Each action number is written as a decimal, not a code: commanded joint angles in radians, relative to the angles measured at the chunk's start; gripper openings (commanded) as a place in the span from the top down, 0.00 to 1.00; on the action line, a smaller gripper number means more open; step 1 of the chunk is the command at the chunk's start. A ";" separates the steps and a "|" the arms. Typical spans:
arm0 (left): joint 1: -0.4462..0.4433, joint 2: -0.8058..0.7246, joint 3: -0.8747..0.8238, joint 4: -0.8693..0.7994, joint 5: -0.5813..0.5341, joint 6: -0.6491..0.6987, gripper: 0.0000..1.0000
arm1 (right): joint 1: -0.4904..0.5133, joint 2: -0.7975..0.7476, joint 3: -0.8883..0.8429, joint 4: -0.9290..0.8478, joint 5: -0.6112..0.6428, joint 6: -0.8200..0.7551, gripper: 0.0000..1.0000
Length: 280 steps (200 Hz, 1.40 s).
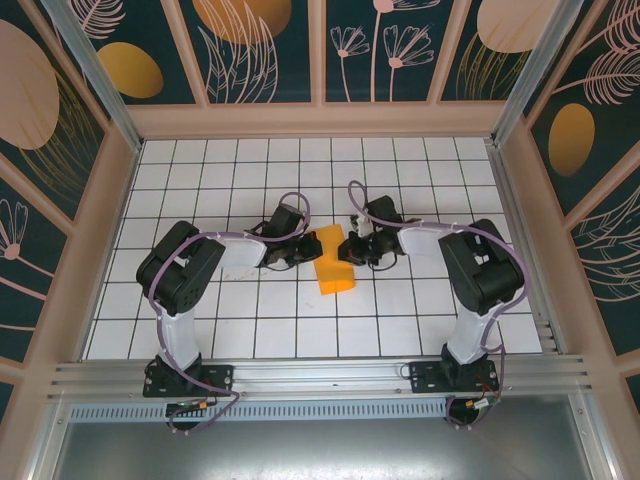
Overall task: Fold a paper plane with a square sheet of paper (pick it up from the middle)
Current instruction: Fold the square sheet of paper in half at the center of the table, then rotate the paper at the center of the table.
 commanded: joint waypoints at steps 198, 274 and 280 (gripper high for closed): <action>0.013 -0.118 -0.096 -0.233 -0.329 -0.046 1.00 | -0.032 -0.288 -0.178 -0.061 0.075 0.053 1.00; 0.014 -0.349 -0.172 0.063 -0.205 -0.002 0.93 | 0.055 -0.089 0.021 0.085 0.123 0.202 1.00; 0.014 -0.339 -0.151 0.066 -0.181 0.009 0.92 | 0.055 -0.074 0.029 0.093 0.125 0.216 1.00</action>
